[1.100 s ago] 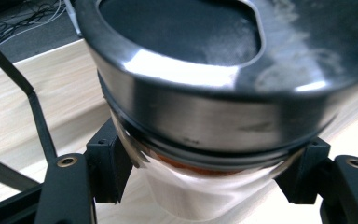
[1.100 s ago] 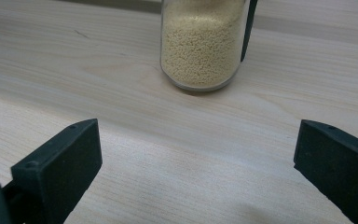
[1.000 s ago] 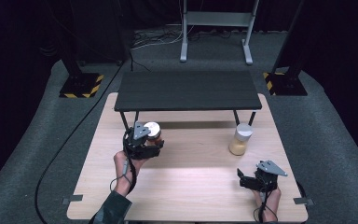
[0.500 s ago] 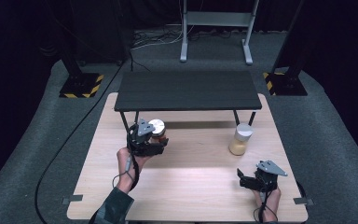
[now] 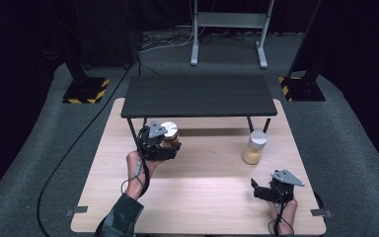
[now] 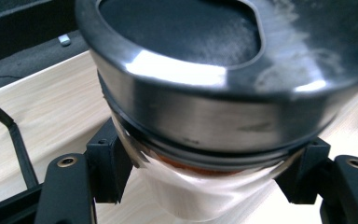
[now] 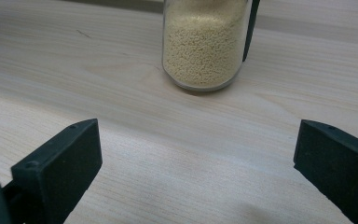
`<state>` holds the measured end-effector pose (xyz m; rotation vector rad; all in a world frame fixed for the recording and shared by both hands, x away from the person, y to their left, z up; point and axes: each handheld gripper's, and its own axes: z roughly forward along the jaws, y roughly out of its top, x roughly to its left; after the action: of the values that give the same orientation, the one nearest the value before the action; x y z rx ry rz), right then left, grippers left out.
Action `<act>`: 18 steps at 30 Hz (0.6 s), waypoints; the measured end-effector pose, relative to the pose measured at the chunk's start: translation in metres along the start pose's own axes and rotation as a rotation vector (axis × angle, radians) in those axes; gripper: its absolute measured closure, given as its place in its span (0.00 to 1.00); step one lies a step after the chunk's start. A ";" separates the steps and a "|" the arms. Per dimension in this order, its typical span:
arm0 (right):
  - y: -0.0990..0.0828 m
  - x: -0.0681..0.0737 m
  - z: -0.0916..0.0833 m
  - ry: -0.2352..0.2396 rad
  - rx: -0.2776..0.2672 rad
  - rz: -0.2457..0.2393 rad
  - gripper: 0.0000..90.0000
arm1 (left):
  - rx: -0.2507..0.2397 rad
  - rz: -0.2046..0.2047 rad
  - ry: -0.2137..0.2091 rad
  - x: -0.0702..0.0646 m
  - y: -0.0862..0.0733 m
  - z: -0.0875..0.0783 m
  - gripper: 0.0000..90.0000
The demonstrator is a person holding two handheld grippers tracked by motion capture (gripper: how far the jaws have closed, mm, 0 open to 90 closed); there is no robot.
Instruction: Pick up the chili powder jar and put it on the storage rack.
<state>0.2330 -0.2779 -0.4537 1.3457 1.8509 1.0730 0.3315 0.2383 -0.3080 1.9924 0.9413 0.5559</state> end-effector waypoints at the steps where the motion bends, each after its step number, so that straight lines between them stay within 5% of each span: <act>1: 0.000 0.000 0.000 0.000 -0.001 0.000 0.00 | 0.001 0.000 -0.002 0.001 0.001 0.001 0.35; 18: -0.001 0.000 0.000 -0.002 -0.007 0.007 0.00 | 0.007 0.016 -0.027 0.003 0.017 0.003 0.35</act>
<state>0.2323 -0.2786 -0.4545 1.3496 1.8407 1.0808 0.3426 0.2327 -0.2955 2.0105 0.9128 0.5334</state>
